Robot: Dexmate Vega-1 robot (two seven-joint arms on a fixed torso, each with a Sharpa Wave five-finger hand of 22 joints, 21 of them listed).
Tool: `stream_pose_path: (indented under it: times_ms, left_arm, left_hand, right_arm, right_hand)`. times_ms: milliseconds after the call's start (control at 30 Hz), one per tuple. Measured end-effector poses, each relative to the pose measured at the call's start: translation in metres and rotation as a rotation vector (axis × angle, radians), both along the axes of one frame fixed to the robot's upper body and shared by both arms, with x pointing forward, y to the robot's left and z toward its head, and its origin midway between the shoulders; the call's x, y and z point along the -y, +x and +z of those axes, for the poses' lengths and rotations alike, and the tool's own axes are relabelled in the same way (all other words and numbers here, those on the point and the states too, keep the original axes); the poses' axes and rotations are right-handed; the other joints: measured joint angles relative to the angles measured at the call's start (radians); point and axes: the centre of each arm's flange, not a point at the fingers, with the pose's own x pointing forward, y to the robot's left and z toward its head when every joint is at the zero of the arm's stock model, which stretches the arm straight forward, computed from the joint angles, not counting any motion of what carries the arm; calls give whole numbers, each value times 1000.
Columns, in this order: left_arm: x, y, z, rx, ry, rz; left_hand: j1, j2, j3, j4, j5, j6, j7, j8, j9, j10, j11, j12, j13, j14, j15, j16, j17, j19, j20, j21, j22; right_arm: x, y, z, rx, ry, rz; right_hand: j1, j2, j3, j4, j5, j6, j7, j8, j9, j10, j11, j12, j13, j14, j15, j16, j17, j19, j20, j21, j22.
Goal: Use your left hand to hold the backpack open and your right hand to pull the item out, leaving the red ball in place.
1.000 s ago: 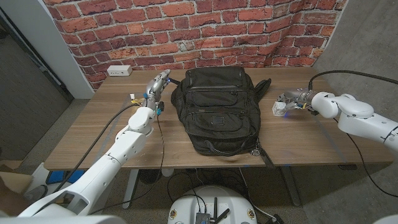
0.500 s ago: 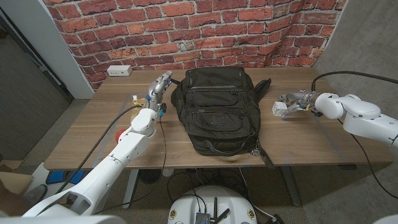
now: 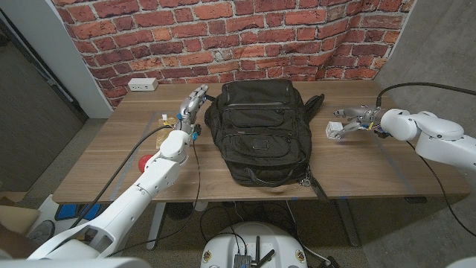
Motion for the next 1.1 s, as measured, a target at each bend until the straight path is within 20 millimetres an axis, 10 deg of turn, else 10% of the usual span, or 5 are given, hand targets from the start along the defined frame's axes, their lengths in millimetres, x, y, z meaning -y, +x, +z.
stream_pose_path:
  times_ms: [633,1100]
  left_arm:
    - [-7,0,-5,28,8,77]
    - [-17,-3,-4,55,-3,122]
  left_hand:
    - [-22,14,-5,6,0,-27,2,0,0,-31,3,-5,0,-25,7,0,2,-26,-5,-5,0]
    - [-39,23,-2,9,0,-30,5,0,0,-31,3,-5,0,-25,7,0,2,-26,-4,-4,0]
  right_arm:
    - [1,-5,14,110,159,33]
    - [0,-4,13,192,353,58]
  right_hand:
    - [-233,41,-68,110,23,32,7,12,-5,29,-22,19,-51,29,-29,16,-28,22,-22,0,0]
    - [-282,63,-76,135,29,45,2,19,-8,44,-25,19,-69,38,-38,23,-37,42,-34,0,0]
